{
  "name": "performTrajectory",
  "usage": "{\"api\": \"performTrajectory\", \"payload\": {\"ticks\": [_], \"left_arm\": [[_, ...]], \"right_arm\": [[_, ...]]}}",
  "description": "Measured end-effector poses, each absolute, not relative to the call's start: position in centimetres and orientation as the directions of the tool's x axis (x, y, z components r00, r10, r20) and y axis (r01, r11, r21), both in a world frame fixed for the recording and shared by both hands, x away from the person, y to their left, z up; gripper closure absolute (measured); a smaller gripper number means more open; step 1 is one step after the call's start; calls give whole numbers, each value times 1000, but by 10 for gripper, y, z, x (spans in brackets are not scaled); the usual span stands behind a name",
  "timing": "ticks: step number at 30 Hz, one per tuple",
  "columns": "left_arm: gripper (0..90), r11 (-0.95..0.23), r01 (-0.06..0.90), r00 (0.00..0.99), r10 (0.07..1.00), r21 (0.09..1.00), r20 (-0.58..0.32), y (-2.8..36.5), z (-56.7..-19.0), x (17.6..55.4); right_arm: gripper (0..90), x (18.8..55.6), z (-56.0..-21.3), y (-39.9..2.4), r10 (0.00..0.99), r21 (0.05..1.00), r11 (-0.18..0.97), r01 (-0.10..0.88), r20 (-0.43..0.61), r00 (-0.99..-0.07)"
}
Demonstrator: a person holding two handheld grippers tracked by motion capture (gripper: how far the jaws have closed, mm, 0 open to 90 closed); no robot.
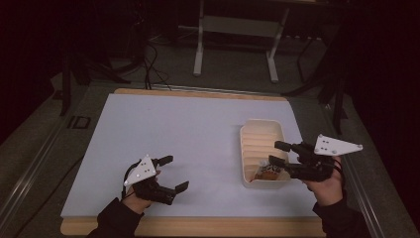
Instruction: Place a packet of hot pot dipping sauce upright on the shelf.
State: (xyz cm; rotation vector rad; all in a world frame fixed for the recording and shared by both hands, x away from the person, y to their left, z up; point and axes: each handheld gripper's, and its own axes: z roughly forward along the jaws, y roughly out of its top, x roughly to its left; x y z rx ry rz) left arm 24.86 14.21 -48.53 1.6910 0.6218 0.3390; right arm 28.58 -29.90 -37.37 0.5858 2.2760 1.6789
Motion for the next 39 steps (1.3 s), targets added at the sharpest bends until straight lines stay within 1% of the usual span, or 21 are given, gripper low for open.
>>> {"api": "performTrajectory", "payload": {"ticks": [1, 2, 3, 4, 6, 8, 11, 15, 18, 21, 25, 28, 33, 36, 39], "left_arm": [[8, -113, 215, 811, 574, 970, -113, 142, -485, 248], [8, -115, 215, 811, 575, 970, -111, 142, -485, 248], [8, -119, 215, 810, 576, 969, -109, 143, -485, 248], [8, -118, 216, 810, 576, 969, -110, 143, -485, 248], [8, -117, 214, 810, 576, 970, -110, 143, -485, 248], [8, -119, 213, 809, 578, 970, -106, 144, -485, 248], [8, -117, 210, 806, 583, 971, -104, 146, -484, 247], [8, -116, 204, 801, 590, 972, -98, 149, -483, 246], [8, -115, 199, 800, 593, 973, -94, 150, -482, 246], [8, -114, 195, 798, 596, 974, -90, 151, -481, 245], [8, -114, 194, 796, 599, 974, -88, 152, -481, 245], [8, -116, 194, 791, 605, 974, -86, 154, -481, 245], [8, -118, 195, 788, 610, 974, -84, 156, -482, 246], [8, -118, 197, 787, 611, 973, -85, 156, -483, 246], [8, -116, 195, 786, 613, 974, -84, 157, -483, 246]], "right_arm": [[375, 286, -374, -299, 460, 952, 254, 169, 34, -887], [333, 284, -370, -289, 460, 951, 262, 167, 29, -888], [333, 284, -370, -289, 460, 951, 262, 167, 29, -888], [287, 283, -367, -277, 451, 951, 263, 163, 29, -892], [275, 282, -365, -272, 451, 951, 263, 160, 26, -892], [238, 281, -362, -261, 442, 953, 262, 154, 24, -897], [225, 280, -360, -247, 419, 954, 264, 145, 22, -908], [170, 278, -362, -230, 417, 950, 276, 148, 21, -909], [140, 278, -365, -222, 395, 950, 267, 159, 42, -918], [130, 278, -370, -215, 378, 952, 260, 163, 55, -924], [115, 278, -378, -209, 381, 950, 257, 176, 67, -922], [120, 276, -394, -199, 377, 948, 255, 189, 82, -923], [131, 273, -411, -188, 353, 937, 281, 207, 100, -930], [132, 267, -424, -179, 343, 928, 317, 198, 82, -936], [135, 263, -433, -174, 330, 924, 328, 196, 82, -940]]}}
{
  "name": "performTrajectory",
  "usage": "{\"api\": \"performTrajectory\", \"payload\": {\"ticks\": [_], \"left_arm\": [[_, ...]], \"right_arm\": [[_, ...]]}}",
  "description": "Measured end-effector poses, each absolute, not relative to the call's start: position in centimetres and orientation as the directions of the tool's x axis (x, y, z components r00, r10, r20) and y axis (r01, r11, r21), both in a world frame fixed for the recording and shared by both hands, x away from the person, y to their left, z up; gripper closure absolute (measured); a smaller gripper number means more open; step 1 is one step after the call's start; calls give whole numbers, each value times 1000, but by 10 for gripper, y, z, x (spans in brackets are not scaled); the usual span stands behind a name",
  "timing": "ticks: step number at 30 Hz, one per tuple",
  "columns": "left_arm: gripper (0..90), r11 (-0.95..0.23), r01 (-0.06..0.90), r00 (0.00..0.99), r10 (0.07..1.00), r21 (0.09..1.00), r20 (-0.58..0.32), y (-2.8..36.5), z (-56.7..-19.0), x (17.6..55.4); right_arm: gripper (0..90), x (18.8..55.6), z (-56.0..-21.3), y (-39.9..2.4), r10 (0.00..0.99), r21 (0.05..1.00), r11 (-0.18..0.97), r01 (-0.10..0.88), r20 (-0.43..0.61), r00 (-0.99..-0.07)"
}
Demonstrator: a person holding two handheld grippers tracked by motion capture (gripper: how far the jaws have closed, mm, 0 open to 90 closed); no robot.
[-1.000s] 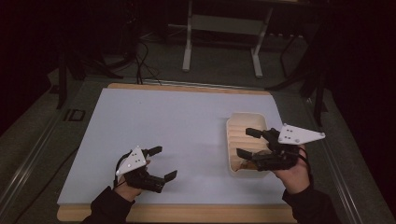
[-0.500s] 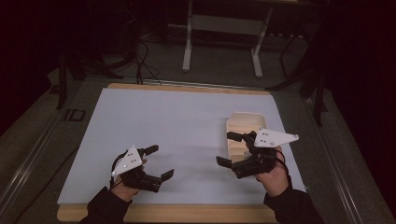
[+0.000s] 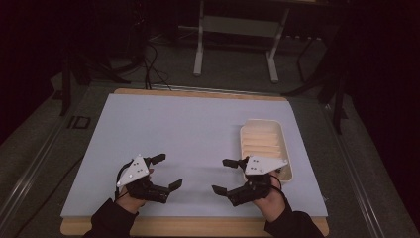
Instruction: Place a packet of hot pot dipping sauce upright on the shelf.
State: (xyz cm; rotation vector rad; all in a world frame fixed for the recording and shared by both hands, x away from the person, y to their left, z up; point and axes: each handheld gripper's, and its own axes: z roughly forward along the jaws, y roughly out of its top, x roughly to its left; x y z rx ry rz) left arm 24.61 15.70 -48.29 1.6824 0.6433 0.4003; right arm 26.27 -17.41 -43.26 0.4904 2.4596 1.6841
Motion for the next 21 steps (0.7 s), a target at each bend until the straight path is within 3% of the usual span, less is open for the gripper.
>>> {"api": "performTrajectory", "payload": {"ticks": [21], "left_arm": [[8, -132, 191, 787, 613, 973, -71, 156, -486, 245]], "right_arm": [[144, 241, -469, -195, 350, 880, 388, 274, 134, -927]]}}
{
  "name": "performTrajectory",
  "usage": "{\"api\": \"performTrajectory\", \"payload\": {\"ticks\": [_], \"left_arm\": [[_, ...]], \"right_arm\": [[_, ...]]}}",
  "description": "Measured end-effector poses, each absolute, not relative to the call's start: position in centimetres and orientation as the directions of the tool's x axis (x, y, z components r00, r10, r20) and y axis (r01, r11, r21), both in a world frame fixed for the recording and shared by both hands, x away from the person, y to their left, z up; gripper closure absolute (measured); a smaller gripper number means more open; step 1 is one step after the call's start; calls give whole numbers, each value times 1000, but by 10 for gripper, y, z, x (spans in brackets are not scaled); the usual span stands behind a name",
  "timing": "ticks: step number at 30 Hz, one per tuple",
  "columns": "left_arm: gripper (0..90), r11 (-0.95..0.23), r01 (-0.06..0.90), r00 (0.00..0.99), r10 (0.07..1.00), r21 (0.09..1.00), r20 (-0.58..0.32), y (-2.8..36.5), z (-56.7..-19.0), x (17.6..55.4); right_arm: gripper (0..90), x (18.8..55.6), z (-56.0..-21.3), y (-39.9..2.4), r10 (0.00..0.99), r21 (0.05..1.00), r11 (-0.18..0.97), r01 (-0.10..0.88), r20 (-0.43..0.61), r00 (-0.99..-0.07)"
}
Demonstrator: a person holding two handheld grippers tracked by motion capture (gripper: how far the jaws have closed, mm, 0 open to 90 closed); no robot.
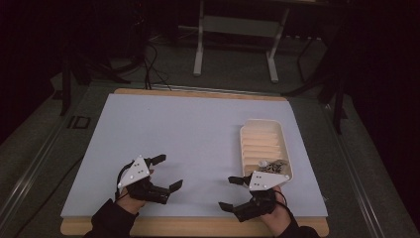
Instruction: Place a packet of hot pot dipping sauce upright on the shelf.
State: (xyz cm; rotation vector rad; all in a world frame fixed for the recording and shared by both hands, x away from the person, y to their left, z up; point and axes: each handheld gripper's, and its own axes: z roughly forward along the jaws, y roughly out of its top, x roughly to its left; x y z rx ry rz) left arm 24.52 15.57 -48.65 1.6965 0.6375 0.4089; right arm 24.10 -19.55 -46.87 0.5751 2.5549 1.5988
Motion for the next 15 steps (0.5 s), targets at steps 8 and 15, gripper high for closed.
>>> {"api": "performTrajectory", "payload": {"ticks": [8, 15], "left_arm": [[8, -150, 187, 792, 608, 971, -59, 151, -489, 245], [8, -151, 191, 792, 608, 970, -61, 151, -490, 246]], "right_arm": [[145, 240, -475, -202, 375, 867, 414, 278, 116, -920], [150, 241, -473, -204, 376, 872, 403, 279, 121, -919]]}}
